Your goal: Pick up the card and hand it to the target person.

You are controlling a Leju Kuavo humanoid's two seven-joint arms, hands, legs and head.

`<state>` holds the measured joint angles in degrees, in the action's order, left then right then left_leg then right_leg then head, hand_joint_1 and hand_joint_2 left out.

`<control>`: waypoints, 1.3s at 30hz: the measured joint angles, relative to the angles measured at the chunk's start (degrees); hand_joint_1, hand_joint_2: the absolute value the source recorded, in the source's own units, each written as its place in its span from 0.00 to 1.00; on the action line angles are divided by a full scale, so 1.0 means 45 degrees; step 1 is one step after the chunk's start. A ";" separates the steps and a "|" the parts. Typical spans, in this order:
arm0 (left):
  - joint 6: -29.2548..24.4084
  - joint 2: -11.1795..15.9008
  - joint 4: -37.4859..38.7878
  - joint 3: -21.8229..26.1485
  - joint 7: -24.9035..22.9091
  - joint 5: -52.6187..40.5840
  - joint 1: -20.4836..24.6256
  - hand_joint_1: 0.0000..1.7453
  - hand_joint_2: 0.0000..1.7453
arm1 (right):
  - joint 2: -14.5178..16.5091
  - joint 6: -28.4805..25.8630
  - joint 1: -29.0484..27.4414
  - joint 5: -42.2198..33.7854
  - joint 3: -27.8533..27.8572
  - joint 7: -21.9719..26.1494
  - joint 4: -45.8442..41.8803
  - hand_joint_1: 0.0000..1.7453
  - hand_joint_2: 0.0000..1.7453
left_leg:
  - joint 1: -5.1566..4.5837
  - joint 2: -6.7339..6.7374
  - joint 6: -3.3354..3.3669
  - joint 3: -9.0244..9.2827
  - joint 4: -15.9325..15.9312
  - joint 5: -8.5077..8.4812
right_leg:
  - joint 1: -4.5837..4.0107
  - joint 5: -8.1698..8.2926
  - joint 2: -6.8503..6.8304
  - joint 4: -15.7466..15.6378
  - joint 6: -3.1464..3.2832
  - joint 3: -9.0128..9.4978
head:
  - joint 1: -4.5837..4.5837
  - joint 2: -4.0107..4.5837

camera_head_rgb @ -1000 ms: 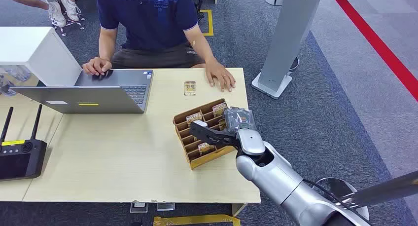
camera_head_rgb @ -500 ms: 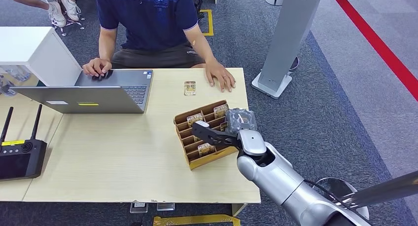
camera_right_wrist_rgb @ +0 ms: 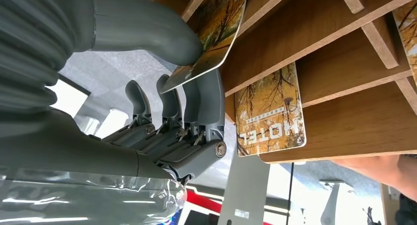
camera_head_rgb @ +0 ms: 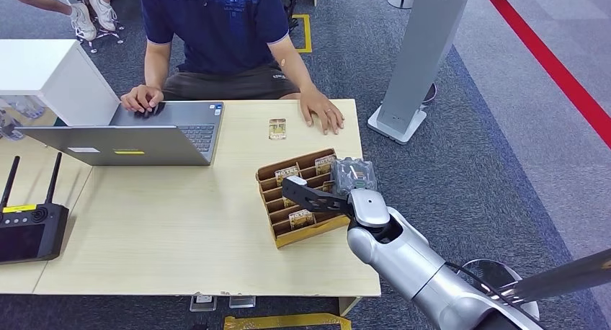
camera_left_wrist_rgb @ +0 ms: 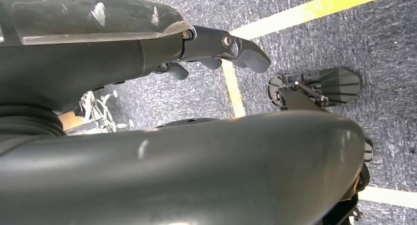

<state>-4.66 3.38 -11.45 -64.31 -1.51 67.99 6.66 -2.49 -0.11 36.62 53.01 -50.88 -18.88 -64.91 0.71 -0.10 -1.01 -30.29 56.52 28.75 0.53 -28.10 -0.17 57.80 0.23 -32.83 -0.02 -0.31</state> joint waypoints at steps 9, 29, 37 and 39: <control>-0.0039 0.0001 0.0000 -0.0004 0.0000 -0.0169 0.0002 0.00 0.00 | 0.0000 -0.0090 0.0000 0.0149 0.0020 0.0095 0.0018 0.73 1.00 | 0.0000 0.0000 0.0000 0.0000 0.0000 0.0000 | 0.0000 0.0000 0.0000 0.0000 0.0000 0.0000 | 0.0000 0.0000; -0.0041 0.0003 0.0005 -0.0004 0.0090 -0.0005 -0.0102 0.00 0.00 | -0.0418 0.0453 0.0201 0.0254 0.0881 -0.0685 -0.2467 0.73 1.00 | 0.0000 0.0001 0.0000 0.0000 0.0001 0.0000 | 0.0000 0.0000 0.0001 0.0000 0.0000 -0.0003 | 0.0000 0.0000; -0.0039 0.0023 0.0005 -0.0004 0.0131 0.0051 -0.0171 0.00 0.00 | -0.0681 0.0310 0.0452 -0.0214 0.1326 -0.0676 -0.4088 0.73 1.00 | 0.0000 0.0000 0.0000 -0.0001 0.0000 0.0000 | 0.0000 0.0000 0.0001 0.0000 0.0000 -0.0002 | 0.0000 0.0000; -0.0039 0.0032 0.0005 -0.0004 0.0132 0.0040 -0.0169 0.00 0.00 | -0.0720 0.0157 0.0473 -0.0417 0.1398 -0.0607 -0.4245 0.73 1.00 | 0.0000 0.0000 0.0000 -0.0002 0.0000 0.0000 | 0.0000 0.0000 0.0001 0.0000 0.0000 -0.0001 | 0.0000 0.0000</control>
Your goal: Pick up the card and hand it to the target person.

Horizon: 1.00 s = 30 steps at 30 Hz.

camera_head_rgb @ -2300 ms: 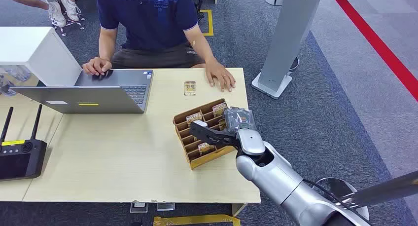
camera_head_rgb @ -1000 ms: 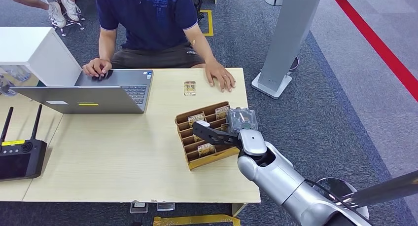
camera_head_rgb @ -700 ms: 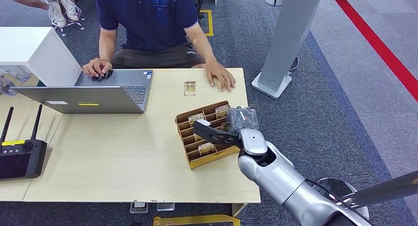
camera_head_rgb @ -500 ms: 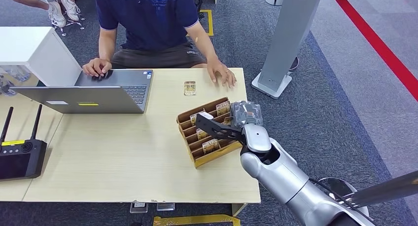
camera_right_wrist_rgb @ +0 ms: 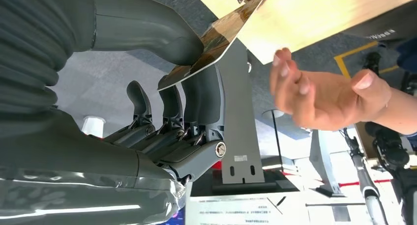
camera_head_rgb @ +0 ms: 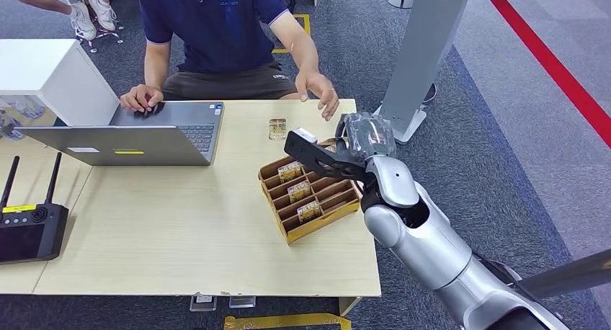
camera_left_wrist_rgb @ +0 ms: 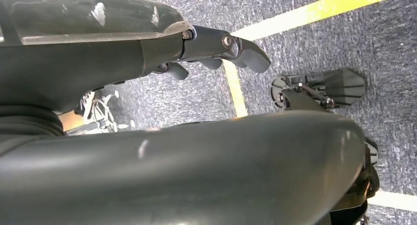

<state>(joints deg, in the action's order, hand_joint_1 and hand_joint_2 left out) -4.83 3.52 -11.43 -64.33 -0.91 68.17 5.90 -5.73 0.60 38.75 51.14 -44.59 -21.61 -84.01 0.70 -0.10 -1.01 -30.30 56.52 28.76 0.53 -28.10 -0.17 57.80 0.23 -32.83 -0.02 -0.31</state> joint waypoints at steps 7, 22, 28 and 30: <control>0.0001 0.0015 0.0000 0.0000 -0.0118 -0.0208 0.0081 0.00 0.00 | 0.0160 -0.0793 0.0553 -0.0494 0.0036 0.0666 0.0544 0.73 1.00 | 0.0001 -0.0002 0.0000 -0.0015 -0.0001 0.0000 | 0.0000 0.0001 -0.0002 0.0002 0.0001 -0.0001 | 0.0000 0.0000; 0.0038 0.0010 0.0000 0.0000 -0.0282 -0.0140 0.0176 0.00 0.00 | 0.2604 -0.3302 0.2520 -0.1256 -0.0458 0.2729 0.6701 0.73 1.00 | 0.0004 -0.0005 -0.0004 -0.0031 -0.0001 -0.0007 | -0.0002 0.0001 -0.0009 0.0009 0.0005 -0.0016 | 0.0000 0.0000; 0.0037 0.0012 0.0000 0.0000 -0.0359 -0.0140 0.0187 0.00 0.00 | 0.2959 -0.3502 0.2771 -0.1318 -0.0555 0.2876 0.7924 0.73 1.00 | 0.0004 -0.0004 -0.0004 -0.0028 0.0000 -0.0007 | -0.0002 0.0002 -0.0007 0.0007 0.0005 -0.0017 | 0.0000 0.0000; 0.0036 0.0013 0.0000 0.0000 -0.0361 -0.0140 0.0191 0.00 0.00 | 0.3066 -0.3539 0.2831 -0.1303 -0.0601 0.2902 0.8242 0.73 1.00 | 0.0004 -0.0004 -0.0005 -0.0028 0.0000 -0.0008 | -0.0002 0.0002 -0.0007 0.0008 0.0005 -0.0019 | 0.0000 0.0000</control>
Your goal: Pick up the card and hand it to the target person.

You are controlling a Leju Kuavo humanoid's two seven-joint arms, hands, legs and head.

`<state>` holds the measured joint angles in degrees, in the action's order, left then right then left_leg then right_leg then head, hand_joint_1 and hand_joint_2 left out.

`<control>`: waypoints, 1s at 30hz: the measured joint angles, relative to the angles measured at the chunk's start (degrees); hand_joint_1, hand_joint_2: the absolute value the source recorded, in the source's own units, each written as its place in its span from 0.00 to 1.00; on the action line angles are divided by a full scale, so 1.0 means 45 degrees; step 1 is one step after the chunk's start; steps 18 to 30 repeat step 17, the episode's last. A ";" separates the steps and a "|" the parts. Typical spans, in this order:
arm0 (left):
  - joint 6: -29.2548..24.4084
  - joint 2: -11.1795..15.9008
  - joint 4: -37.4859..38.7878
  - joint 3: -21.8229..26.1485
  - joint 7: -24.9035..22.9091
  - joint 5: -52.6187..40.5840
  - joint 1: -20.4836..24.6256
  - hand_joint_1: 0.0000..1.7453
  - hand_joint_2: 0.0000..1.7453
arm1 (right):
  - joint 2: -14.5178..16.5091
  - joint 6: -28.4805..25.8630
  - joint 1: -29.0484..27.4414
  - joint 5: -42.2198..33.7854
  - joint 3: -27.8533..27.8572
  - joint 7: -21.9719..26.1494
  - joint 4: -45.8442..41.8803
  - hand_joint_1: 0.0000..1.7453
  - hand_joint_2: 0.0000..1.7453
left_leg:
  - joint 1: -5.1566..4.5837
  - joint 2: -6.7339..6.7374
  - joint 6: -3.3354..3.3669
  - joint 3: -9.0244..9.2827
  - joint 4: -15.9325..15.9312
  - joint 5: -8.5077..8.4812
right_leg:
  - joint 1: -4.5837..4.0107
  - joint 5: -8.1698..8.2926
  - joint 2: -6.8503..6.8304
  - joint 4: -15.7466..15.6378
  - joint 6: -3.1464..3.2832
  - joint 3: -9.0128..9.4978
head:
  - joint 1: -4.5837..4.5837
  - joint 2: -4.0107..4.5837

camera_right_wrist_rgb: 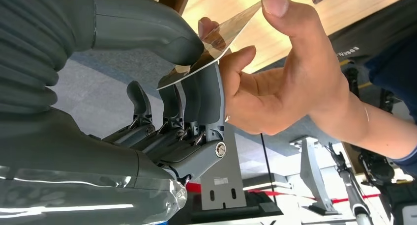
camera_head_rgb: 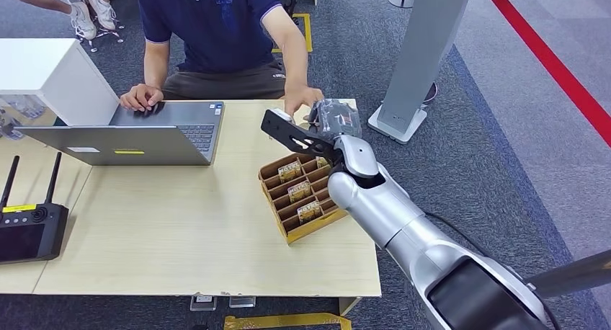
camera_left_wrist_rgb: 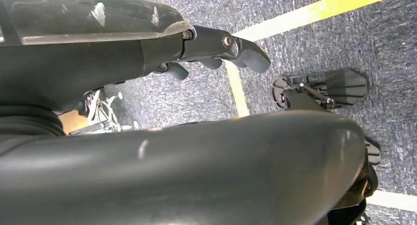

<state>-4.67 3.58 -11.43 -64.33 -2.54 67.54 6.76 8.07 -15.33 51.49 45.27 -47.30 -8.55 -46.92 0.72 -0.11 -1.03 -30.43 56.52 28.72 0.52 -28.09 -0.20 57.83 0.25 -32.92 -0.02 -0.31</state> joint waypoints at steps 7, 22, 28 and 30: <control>0.0003 0.0000 0.0000 -0.0004 0.0027 -0.0026 0.0043 0.00 0.00 | 0.0253 -0.0112 0.0125 0.0063 -0.0124 0.0086 0.0697 0.00 1.00 | 0.0000 0.0001 0.0000 0.0000 0.0000 0.0000 | -0.0001 0.0000 0.0001 0.0001 0.0000 -0.0004 | 0.0000 0.0000; 0.0001 0.0000 0.0000 -0.0005 0.0087 0.0063 0.0058 0.00 0.00 | 0.0364 -0.0247 0.0173 0.0065 -0.0193 0.0231 0.0999 0.00 1.00 | 0.0000 0.0001 0.0000 0.0003 0.0000 0.0000 | -0.0001 0.0000 0.0003 0.0000 0.0000 -0.0002 | 0.0000 0.0000; 0.0001 0.0000 0.0000 -0.0005 0.0087 0.0063 0.0058 0.00 0.00 | 0.0364 -0.0247 0.0173 0.0065 -0.0193 0.0231 0.0999 0.00 1.00 | 0.0000 0.0001 0.0000 0.0003 0.0000 0.0000 | -0.0001 0.0000 0.0003 0.0000 0.0000 -0.0002 | 0.0000 0.0000; 0.0001 0.0000 0.0000 -0.0005 0.0087 0.0063 0.0058 0.00 0.00 | 0.0364 -0.0247 0.0173 0.0065 -0.0193 0.0231 0.0999 0.00 1.00 | 0.0000 0.0001 0.0000 0.0003 0.0000 0.0000 | -0.0001 0.0000 0.0003 0.0000 0.0000 -0.0002 | 0.0000 0.0000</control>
